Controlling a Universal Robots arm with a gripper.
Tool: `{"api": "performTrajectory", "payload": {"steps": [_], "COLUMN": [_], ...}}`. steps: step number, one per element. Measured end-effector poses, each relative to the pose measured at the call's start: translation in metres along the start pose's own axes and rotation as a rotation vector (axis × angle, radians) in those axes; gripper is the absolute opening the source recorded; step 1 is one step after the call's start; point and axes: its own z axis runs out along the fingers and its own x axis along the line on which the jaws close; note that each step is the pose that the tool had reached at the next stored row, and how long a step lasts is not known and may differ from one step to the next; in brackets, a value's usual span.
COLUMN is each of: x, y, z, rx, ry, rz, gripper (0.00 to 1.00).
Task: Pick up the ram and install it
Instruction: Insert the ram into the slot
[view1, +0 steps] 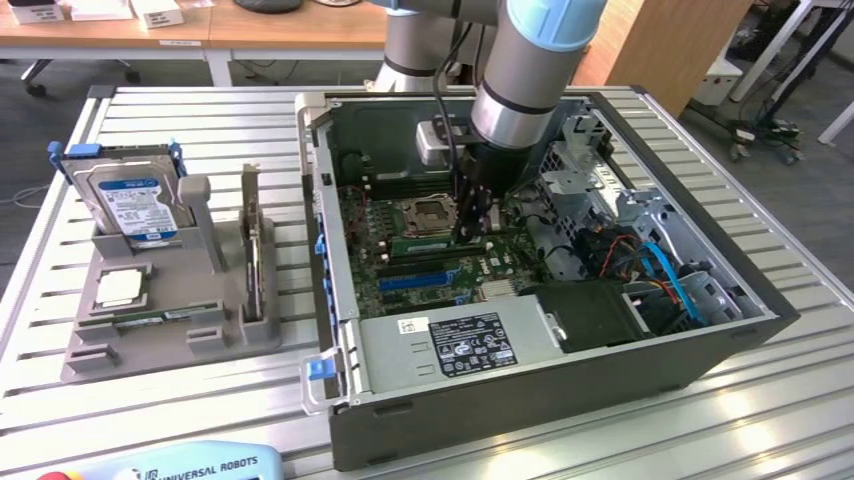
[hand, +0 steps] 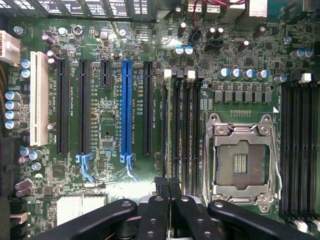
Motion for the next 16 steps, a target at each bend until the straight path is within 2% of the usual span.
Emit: {"api": "performTrajectory", "payload": {"steps": [16], "x": [-0.0004], "y": [0.0], "z": [0.0004], "rx": [-0.0001], "ry": [0.0001], "rz": [0.0], "gripper": [0.11]}}
